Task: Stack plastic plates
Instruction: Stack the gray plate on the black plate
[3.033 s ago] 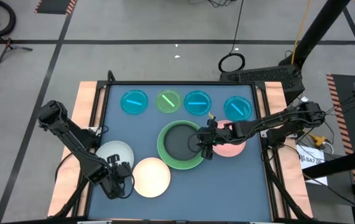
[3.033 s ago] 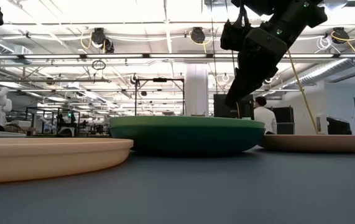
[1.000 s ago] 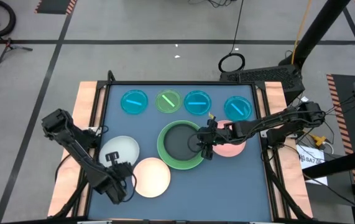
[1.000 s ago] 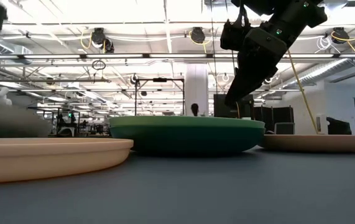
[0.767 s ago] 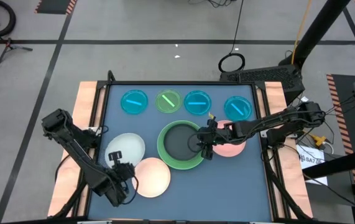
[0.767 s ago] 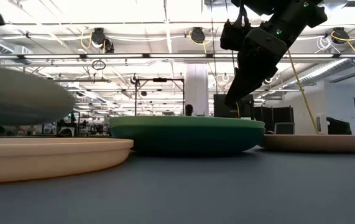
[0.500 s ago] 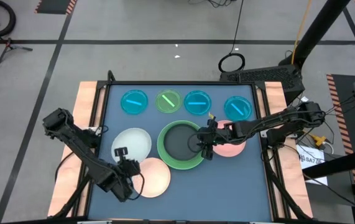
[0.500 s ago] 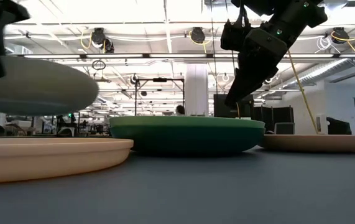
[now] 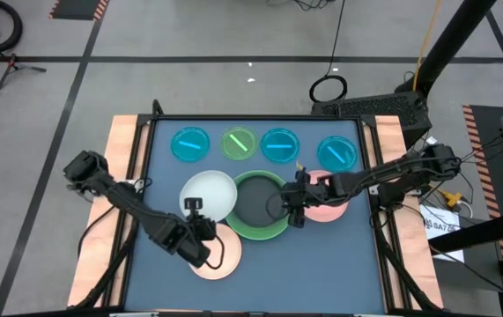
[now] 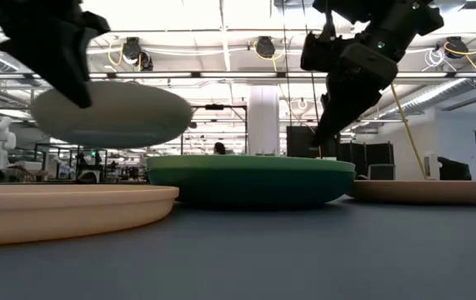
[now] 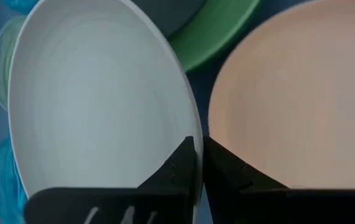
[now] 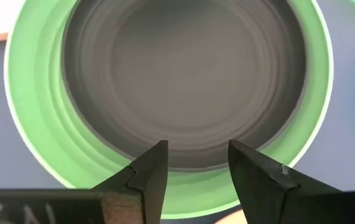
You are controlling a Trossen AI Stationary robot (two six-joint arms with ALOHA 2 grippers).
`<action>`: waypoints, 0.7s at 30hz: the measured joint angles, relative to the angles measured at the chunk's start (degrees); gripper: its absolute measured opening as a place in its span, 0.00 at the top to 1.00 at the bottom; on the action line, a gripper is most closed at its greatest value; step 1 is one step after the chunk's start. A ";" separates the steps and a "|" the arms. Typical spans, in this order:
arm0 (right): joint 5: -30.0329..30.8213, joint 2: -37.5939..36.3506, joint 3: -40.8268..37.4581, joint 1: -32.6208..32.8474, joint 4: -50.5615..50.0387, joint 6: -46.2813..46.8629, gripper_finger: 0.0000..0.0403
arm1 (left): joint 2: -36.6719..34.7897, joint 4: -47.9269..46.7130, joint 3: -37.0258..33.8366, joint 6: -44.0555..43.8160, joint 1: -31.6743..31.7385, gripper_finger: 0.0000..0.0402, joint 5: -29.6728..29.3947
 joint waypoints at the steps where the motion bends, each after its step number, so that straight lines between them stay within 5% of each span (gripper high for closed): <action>1: 0.08 0.00 0.02 0.13 -0.11 0.00 0.60 | 0.00 0.76 0.00 1.15 0.43 0.94 0.00; 21: 0.10 0.00 0.02 0.78 -0.27 -0.85 0.60 | 0.00 15.26 0.00 22.20 7.04 0.94 0.98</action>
